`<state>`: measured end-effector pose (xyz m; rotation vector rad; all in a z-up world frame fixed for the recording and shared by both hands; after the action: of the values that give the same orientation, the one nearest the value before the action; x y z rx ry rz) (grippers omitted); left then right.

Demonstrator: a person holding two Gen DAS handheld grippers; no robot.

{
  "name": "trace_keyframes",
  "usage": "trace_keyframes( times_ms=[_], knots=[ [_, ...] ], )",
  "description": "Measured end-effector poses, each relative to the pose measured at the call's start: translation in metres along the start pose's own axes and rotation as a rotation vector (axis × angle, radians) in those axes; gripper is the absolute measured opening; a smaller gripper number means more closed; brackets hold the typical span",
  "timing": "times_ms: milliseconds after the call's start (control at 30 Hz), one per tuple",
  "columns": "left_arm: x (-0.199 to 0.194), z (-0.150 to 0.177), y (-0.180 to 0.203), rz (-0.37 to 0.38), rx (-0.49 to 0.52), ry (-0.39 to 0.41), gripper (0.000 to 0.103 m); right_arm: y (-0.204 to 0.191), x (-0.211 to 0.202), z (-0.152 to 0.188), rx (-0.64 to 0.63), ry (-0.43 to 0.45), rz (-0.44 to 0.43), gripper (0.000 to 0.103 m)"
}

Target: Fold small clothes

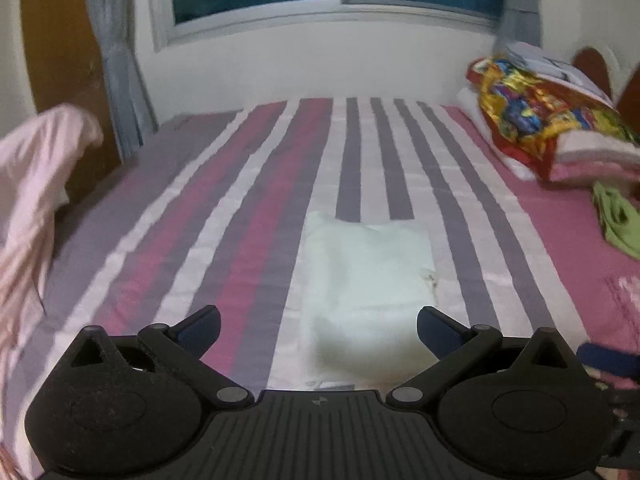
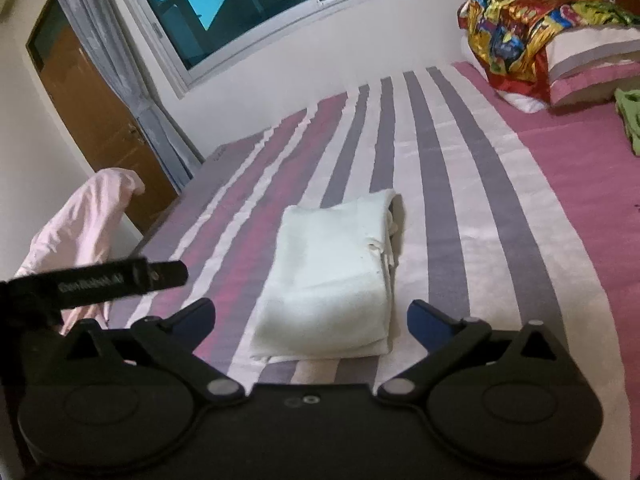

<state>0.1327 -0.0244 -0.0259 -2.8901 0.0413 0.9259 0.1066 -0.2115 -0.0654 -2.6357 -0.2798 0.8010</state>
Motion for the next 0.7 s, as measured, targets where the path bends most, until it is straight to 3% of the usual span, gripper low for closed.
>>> trace_keyframes(
  times_ms=[100,233,400,600,700],
  knots=[
    [-0.026,-0.002,0.004,0.012,0.012,0.022,0.103,-0.009,-0.021,-0.001,-0.02,0.027,-0.006,0.102],
    [-0.053,-0.001,0.001,0.062,-0.076,0.041,0.103,-0.018,-0.046,-0.002,-0.03,0.059,-0.016,0.102],
    [-0.071,0.008,-0.014,-0.053,-0.111,0.074,0.103,-0.026,-0.071,-0.005,-0.065,0.1,-0.016,0.102],
    [-0.085,0.021,-0.015,-0.062,-0.084,0.067,0.103,-0.027,-0.087,0.0,-0.061,0.111,0.06,0.102],
    [-0.088,0.027,-0.011,-0.043,-0.044,0.035,0.103,-0.032,-0.094,0.0,-0.123,0.136,0.097,0.102]
  ],
)
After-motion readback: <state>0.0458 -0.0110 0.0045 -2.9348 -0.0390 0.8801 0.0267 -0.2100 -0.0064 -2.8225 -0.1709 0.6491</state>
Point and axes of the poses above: each gripper's, at about its wrist camera, not at the fingertips, and x roughly the way its jaws point, y to its right, z to its underside, the point moved 10 cm from there along x, roughly the way its jaws point, and after that the axes turned 4 degrees about y, right-handed, at the moved point
